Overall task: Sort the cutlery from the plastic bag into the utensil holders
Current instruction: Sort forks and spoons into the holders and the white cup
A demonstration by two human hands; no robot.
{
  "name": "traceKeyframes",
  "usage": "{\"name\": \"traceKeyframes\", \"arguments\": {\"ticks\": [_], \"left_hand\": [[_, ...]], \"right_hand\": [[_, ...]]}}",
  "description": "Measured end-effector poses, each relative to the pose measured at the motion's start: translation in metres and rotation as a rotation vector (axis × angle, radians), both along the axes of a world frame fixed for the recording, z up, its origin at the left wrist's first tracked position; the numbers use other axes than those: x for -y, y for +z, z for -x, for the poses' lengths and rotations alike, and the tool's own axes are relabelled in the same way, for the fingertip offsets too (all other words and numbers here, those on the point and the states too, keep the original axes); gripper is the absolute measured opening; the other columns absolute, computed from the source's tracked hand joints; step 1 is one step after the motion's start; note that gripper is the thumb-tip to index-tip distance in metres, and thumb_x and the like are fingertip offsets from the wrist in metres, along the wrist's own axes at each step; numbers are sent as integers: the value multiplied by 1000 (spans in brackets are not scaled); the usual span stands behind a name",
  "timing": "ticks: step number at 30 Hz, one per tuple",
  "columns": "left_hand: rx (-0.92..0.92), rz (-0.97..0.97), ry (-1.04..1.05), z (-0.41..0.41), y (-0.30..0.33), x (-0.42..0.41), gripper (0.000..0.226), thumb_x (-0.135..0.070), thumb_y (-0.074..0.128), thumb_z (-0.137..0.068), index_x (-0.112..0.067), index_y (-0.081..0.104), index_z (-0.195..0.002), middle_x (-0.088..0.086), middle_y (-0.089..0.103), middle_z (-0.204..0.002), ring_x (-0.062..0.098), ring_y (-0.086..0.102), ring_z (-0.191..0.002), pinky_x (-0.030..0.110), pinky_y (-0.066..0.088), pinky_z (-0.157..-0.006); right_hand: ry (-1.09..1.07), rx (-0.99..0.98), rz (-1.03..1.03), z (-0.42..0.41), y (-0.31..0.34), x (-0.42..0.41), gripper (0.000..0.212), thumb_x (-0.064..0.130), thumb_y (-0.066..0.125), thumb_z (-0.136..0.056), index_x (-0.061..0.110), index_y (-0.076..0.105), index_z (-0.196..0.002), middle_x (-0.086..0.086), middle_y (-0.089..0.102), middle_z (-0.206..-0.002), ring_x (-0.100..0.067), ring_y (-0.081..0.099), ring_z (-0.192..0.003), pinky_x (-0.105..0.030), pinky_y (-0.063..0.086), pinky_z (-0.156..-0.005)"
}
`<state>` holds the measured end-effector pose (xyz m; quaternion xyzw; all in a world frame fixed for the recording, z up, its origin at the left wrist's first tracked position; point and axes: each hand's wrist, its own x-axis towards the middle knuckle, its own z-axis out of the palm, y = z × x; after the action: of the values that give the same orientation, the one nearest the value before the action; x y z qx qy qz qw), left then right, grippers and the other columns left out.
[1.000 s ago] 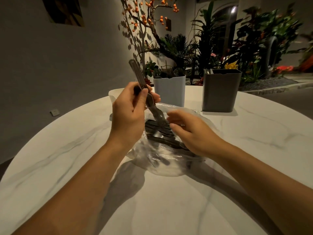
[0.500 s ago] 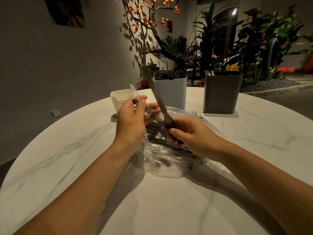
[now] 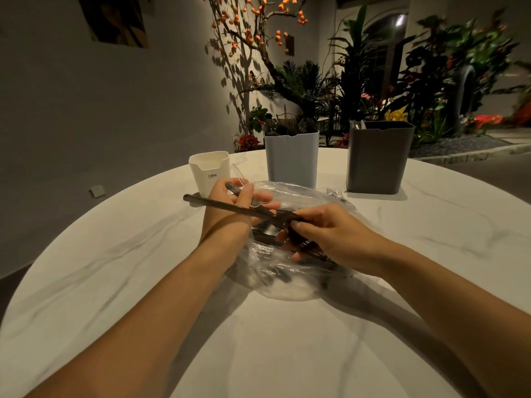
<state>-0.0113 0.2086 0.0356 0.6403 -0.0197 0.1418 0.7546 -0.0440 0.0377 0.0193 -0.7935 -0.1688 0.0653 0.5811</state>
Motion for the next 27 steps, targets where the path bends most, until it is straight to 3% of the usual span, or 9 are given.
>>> {"name": "traceKeyframes", "arguments": {"ticks": [2, 6, 10, 14, 18, 22, 27], "left_hand": [[-8, 76, -13, 0, -1, -1, 6, -13, 46, -106, -10, 49, -110, 13, 74, -84, 25, 75, -70, 37, 63, -66], [22, 74, 48, 2, -4, -9, 14, -20, 47, -106, -10, 51, -115, 13, 73, -100, 23, 76, -84, 39, 62, -80], [25, 103, 133, 0, 1, -15, 22, -18, 46, -106, -13, 48, -127, 12, 71, -109, 21, 76, -87, 34, 63, -78], [66, 88, 121, 4, 1, -15, 26, -14, 41, -107, -18, 41, -133, 11, 72, -109, 20, 76, -88, 38, 61, -86], [93, 105, 86, 6, 2, -11, 25, -12, 40, -107, -11, 47, -131, 12, 73, -106, 20, 76, -89, 33, 62, -79], [66, 100, 24, 10, 0, -7, 23, -12, 42, -107, -1, 53, -124, 13, 75, -98, 22, 76, -87, 26, 61, -70], [101, -275, -28, 21, -9, 7, 22, -20, 47, -105, -8, 64, -98, 7, 74, -80, 18, 75, -69, 22, 59, -60]], "right_hand": [[5, -22, -47, 2, 3, -1, 26, 16, 45, -105, 11, 70, -111, -6, 76, -95, -17, 73, -87, -27, 60, -70], [-17, -129, -203, 1, 9, 1, 30, 17, 40, -107, 2, 65, -114, -22, 72, -101, -31, 72, -88, -38, 63, -70], [-27, -174, -194, 0, 13, 4, 24, 15, 40, -106, 13, 65, -109, -20, 74, -98, -29, 72, -81, -37, 62, -64], [-10, -230, -143, -1, 14, 5, 23, 14, 41, -106, 15, 58, -121, -19, 74, -100, -24, 71, -77, -33, 60, -62], [-56, -230, -189, -3, 13, 5, 33, 10, 46, -103, 6, 56, -134, -18, 74, -91, -23, 72, -77, -31, 61, -64], [-151, -177, -294, -3, 15, 4, 28, 5, 50, -100, 4, 61, -125, -16, 74, -86, -22, 74, -74, -27, 61, -62], [-223, -101, -364, -3, 16, 3, 21, 7, 48, -102, 5, 66, -112, -11, 74, -78, -20, 73, -71, -28, 61, -65]]}}
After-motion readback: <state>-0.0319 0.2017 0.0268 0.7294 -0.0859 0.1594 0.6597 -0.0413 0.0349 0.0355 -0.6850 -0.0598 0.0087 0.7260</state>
